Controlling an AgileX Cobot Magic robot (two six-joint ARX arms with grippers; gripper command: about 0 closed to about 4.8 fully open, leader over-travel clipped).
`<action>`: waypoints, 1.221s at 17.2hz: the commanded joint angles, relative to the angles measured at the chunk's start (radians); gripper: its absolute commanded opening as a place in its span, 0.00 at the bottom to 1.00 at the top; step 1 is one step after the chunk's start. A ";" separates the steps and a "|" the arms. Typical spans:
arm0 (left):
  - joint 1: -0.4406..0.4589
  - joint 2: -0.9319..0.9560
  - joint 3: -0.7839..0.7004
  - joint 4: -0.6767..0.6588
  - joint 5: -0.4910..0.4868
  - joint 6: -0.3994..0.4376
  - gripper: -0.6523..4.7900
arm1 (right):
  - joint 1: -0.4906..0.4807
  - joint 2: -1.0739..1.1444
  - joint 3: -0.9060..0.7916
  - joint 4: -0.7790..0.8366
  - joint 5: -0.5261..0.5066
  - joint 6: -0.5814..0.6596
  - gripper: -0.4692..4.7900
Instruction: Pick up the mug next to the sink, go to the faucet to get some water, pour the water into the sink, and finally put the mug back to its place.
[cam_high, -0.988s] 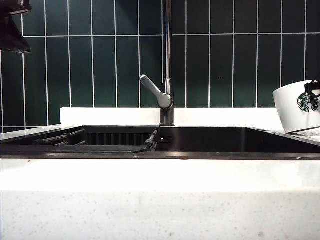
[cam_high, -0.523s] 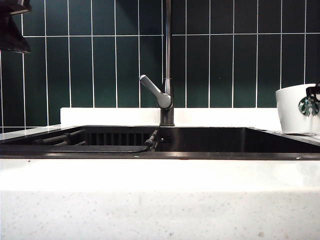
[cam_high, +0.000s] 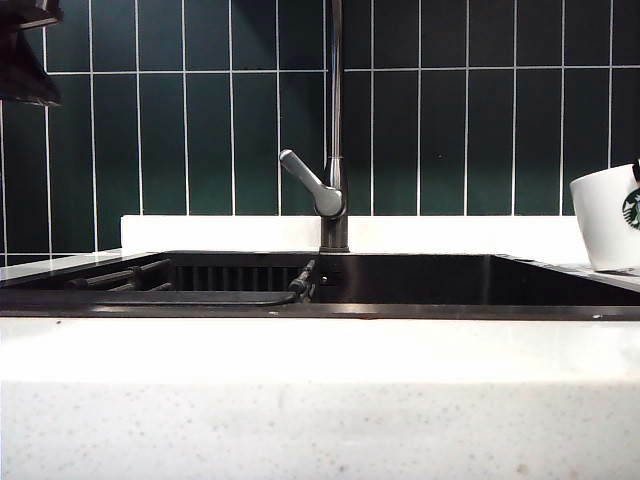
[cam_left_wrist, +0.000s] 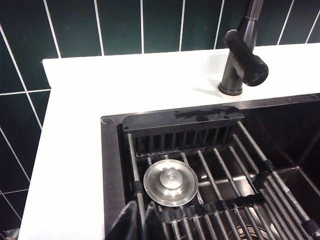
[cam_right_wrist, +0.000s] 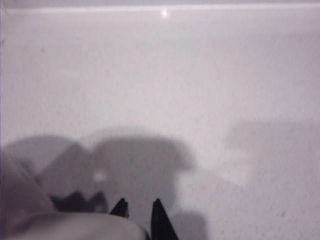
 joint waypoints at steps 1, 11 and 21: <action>-0.001 -0.004 0.000 -0.002 -0.001 -0.009 0.17 | 0.001 -0.005 0.005 -0.050 0.005 0.002 0.24; -0.001 -0.004 0.000 -0.019 0.000 -0.009 0.17 | 0.002 -0.073 0.002 -0.233 0.046 0.010 0.49; -0.001 -0.063 0.000 -0.145 0.005 -0.003 0.17 | 0.035 -0.370 -0.058 -0.426 -0.038 0.069 0.34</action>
